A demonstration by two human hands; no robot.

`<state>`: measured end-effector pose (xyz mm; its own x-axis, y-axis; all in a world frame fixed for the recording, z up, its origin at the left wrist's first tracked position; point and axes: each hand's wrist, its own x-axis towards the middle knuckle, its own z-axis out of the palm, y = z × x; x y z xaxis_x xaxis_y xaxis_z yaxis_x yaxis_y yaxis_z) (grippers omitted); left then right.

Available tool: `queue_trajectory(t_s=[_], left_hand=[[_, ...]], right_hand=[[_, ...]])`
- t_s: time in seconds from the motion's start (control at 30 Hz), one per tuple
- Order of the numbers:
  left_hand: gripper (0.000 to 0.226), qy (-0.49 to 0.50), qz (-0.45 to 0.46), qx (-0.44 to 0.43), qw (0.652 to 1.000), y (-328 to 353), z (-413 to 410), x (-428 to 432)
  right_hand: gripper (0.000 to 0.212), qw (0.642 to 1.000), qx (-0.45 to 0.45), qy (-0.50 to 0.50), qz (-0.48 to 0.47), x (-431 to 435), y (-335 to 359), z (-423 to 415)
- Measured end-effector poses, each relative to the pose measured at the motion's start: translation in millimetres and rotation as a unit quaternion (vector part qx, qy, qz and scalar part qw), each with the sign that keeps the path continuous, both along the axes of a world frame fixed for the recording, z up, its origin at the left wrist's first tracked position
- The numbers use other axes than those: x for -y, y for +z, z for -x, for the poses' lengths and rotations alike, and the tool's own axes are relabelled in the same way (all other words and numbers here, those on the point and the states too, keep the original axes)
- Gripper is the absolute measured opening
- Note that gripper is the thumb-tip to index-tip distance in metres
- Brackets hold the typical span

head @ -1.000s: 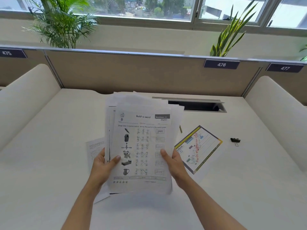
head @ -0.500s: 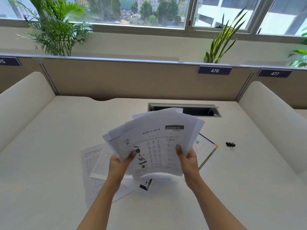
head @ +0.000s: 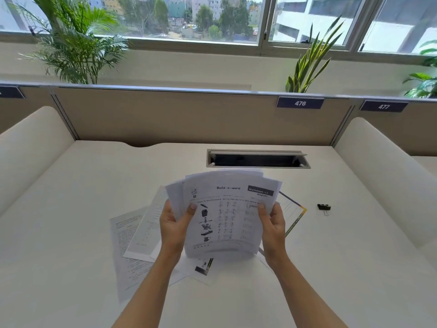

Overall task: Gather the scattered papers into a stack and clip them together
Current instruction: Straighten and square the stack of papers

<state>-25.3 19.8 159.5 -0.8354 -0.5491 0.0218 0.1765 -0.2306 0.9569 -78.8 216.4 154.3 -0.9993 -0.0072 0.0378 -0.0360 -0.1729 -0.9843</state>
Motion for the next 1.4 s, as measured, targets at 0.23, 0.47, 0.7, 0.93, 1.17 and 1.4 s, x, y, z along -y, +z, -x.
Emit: queue_trajectory(t_s=[0.23, 0.47, 0.7, 0.93, 1.17, 1.4], left_hand=[[0.030, -0.027, 0.047, -0.015, 0.998, 4, 5, -13], [0.027, -0.028, 0.048, -0.003, 0.998, 2, 8, -16], [0.084, 0.013, 0.012, -0.159, 0.987, 21, 15, -7], [0.070, 0.032, 0.054, -0.175, 0.983, 26, 25, -20], [0.049, 0.110, 0.088, -0.160, 0.977, 27, 31, -28], [0.049, 0.130, 0.094, -0.135, 0.978, 30, 33, -29]], right_hand=[[0.014, 1.000, -0.020, -0.005, 0.017, 3, 1, -1], [0.021, 0.999, 0.007, -0.031, 0.014, 5, -4, 1], [0.021, 0.997, -0.044, -0.027, 0.052, 0, 15, -2], [0.040, 0.994, -0.085, -0.045, 0.054, 6, 31, -1], [0.037, 0.990, -0.060, -0.126, 0.010, 8, 45, 6], [0.040, 0.991, -0.075, -0.111, -0.014, 9, 46, 3]])
